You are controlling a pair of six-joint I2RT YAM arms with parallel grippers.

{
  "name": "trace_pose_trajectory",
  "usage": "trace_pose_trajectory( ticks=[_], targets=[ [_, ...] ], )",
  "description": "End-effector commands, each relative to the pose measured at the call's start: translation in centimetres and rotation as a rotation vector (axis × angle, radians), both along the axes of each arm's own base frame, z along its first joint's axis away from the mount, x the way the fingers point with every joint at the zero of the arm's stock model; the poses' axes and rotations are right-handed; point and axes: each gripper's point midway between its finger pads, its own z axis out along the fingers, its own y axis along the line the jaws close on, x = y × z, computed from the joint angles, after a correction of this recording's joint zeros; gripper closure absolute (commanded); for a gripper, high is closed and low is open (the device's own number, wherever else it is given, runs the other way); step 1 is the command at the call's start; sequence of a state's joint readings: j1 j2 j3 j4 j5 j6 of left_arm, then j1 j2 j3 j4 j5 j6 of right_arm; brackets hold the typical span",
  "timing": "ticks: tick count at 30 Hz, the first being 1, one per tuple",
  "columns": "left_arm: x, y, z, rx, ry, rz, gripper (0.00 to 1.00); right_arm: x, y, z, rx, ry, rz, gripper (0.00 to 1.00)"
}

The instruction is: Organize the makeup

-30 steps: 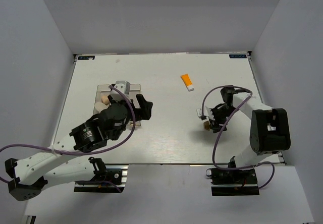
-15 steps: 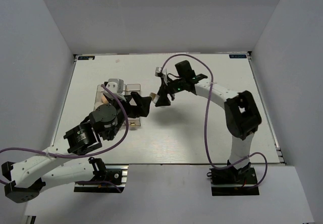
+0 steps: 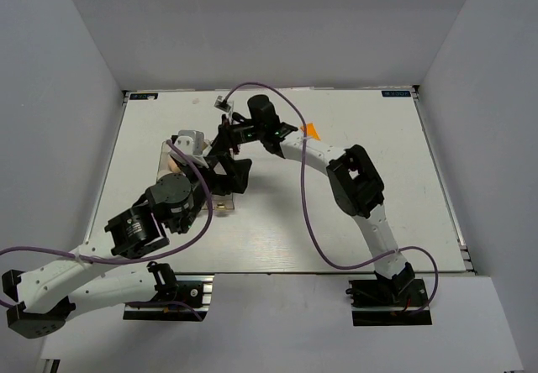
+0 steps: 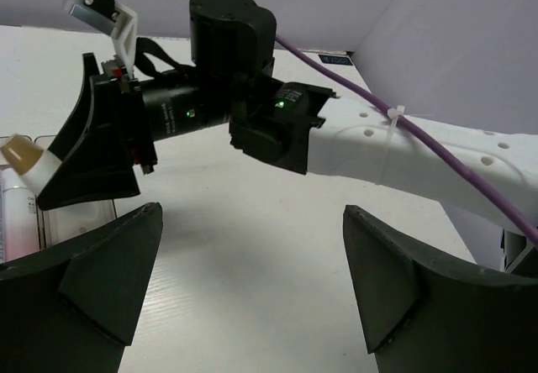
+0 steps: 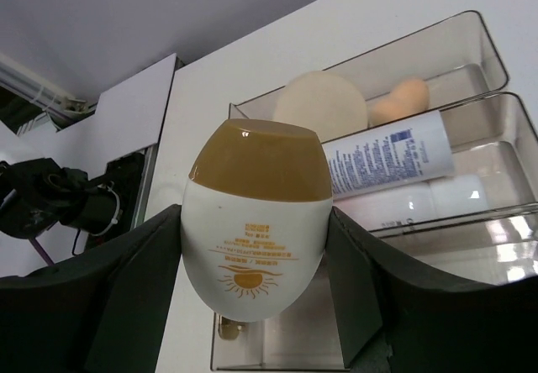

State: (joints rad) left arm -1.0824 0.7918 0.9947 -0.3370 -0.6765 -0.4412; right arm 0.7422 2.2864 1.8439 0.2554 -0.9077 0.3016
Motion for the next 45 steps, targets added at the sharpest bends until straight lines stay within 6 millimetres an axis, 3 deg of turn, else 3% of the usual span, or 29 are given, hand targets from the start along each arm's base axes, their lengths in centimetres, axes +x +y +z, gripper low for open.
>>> trace_pose_trajectory(
  ticks=[1, 7, 12, 18, 24, 27, 28, 30, 31, 32, 34, 37, 38, 40, 41, 42, 43, 44, 45],
  targets=[
    [-0.2, 0.9, 1.4, -0.020, -0.021, 0.016, 0.02, 0.3, 1.3, 1.0, 0.045, -0.014, -0.022, 0.75],
    [-0.4, 1.2, 1.2, -0.026, -0.014, 0.019, 0.02, 1.0, 0.7, -2.7, -0.025, -0.073, -0.045, 0.55],
    [-0.2, 0.5, 1.0, -0.013, -0.009, 0.012, 0.02, 1.6, 0.9, -3.6, -0.046, -0.125, -0.038, 0.36],
    [-0.1, 0.4, 0.8, -0.013, -0.005, 0.010, 0.02, 1.5, 0.8, -3.6, -0.047, -0.129, -0.021, 0.23],
    [-0.2, 0.2, 0.7, -0.015, -0.002, 0.001, 0.02, 1.9, 0.8, -2.7, -0.035, -0.146, -0.029, 0.22],
    [-0.1, 0.1, 0.8, -0.008, -0.004, 0.001, 0.02, 2.6, 0.5, -0.9, -0.014, -0.181, -0.052, 0.28],
    [-0.1, 0.1, 0.9, -0.012, -0.005, 0.001, 0.02, 3.0, 0.2, -0.1, -0.007, -0.195, -0.066, 0.31],
    [-0.2, 0.2, 0.9, -0.010, -0.003, 0.001, 0.02, 4.3, -0.5, 1.8, 0.003, -0.236, -0.124, 0.56],
    [-0.3, 0.4, 1.0, -0.020, -0.004, 0.001, 0.02, 6.0, -1.8, 2.4, -0.003, -0.245, -0.177, 0.74],
    [-0.3, 0.4, 1.0, -0.026, -0.005, 0.000, 0.02, 7.6, -2.6, 2.3, -0.036, -0.247, -0.257, 1.00],
    [-0.4, 0.4, 0.7, -0.029, -0.003, -0.001, 0.02, 10.9, -5.5, 2.7, -0.094, -0.265, -0.397, 1.00],
    [-0.5, 0.4, 0.4, -0.042, -0.004, -0.004, 0.02, 15.2, -11.3, 0.7, -0.251, -0.284, -0.594, 1.00],
    [-0.4, 0.3, 0.2, -0.041, -0.004, -0.006, 0.02, 15.1, -13.3, -1.0, -0.331, -0.250, -0.642, 0.90],
    [-0.4, 0.3, 0.0, -0.040, -0.003, -0.009, 0.02, 16.8, -17.7, -2.2, -0.411, -0.251, -0.737, 0.66],
    [-0.4, 0.2, -0.1, -0.040, -0.002, -0.010, 0.02, 16.6, -20.0, -3.3, -0.457, -0.225, -0.761, 0.59],
    [-0.4, 0.2, -0.2, -0.039, -0.002, -0.009, 0.02, 16.4, -21.1, -3.6, -0.481, -0.226, -0.772, 0.51],
    [-0.4, 0.2, -0.4, -0.036, 0.000, -0.009, 0.02, 16.7, -23.7, -4.3, -0.527, -0.207, -0.819, 0.34],
    [-0.4, 0.1, -0.4, -0.037, -0.001, -0.010, 0.02, 16.8, -24.8, -4.6, -0.557, -0.219, -0.833, 0.22],
    [-0.4, 0.1, -0.4, -0.039, -0.001, -0.013, 0.02, 16.9, -26.1, -4.5, -0.574, -0.223, -0.848, 0.18]
  ],
)
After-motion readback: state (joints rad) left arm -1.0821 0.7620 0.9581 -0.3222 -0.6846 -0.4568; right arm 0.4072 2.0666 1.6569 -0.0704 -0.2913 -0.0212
